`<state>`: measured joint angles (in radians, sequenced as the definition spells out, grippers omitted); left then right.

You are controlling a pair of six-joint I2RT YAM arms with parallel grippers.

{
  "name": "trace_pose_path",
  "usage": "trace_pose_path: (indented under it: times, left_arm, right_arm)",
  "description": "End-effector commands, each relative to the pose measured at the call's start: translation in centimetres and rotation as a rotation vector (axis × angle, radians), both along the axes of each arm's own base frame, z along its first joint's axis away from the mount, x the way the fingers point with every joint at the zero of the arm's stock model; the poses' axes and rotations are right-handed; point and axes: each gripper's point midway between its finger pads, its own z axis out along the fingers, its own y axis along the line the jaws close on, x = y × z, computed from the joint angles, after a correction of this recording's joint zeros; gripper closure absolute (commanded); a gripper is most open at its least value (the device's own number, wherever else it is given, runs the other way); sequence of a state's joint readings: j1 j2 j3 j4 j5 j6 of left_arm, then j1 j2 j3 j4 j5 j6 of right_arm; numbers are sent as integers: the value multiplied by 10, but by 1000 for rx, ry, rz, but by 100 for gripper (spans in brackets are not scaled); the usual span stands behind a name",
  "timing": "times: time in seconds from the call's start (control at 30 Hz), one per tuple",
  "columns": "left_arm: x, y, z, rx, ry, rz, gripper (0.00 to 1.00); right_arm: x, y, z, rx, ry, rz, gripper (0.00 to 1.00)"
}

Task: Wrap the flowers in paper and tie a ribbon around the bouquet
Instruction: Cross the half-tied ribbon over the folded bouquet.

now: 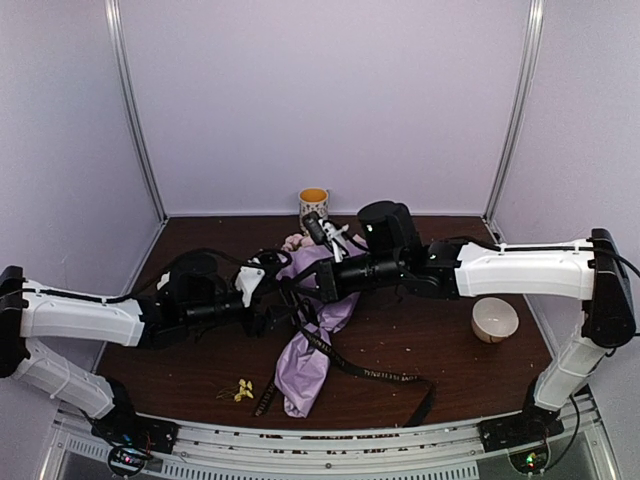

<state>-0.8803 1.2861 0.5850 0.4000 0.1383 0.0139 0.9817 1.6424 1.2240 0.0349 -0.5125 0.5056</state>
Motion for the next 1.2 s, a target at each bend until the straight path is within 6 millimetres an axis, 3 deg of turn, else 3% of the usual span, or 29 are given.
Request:
trace_pose_path:
  times: [0.0,0.2,0.4,0.53,0.6,0.67,0.8,0.97,1.17]
  left_arm:
    - [9,-10,31,-113,-52,-10,33]
    - [11,-17,37,-151,-63,-33,55]
    - [10,-23,34,-176,-46,-68,61]
    - [10,-24,34,-191,-46,-73,90]
    - [12,-23,32,-195,-36,-63,100]
    - [12,-19,27,-197,-20,-50,100]
    - [16,-9,11,-190,27,6,100]
    - [21,0,-1,-190,79,44,100]
    - [24,5,-12,-184,121,79,100]
  right_arm:
    - [6,7,22,54,-32,-17,100]
    - [7,10,24,61,-30,-14,100]
    - [7,13,24,53,-31,-7,100]
    - [7,13,19,30,-31,-1,100]
    - [8,11,16,5,-38,-3,91]
    - [15,1,8,-40,-62,-49,80]
    - [36,-20,-22,-123,-57,-149,67]
    - [45,-22,-70,-262,-30,-158,66]
    - [48,-10,-92,-290,-18,-125,66]
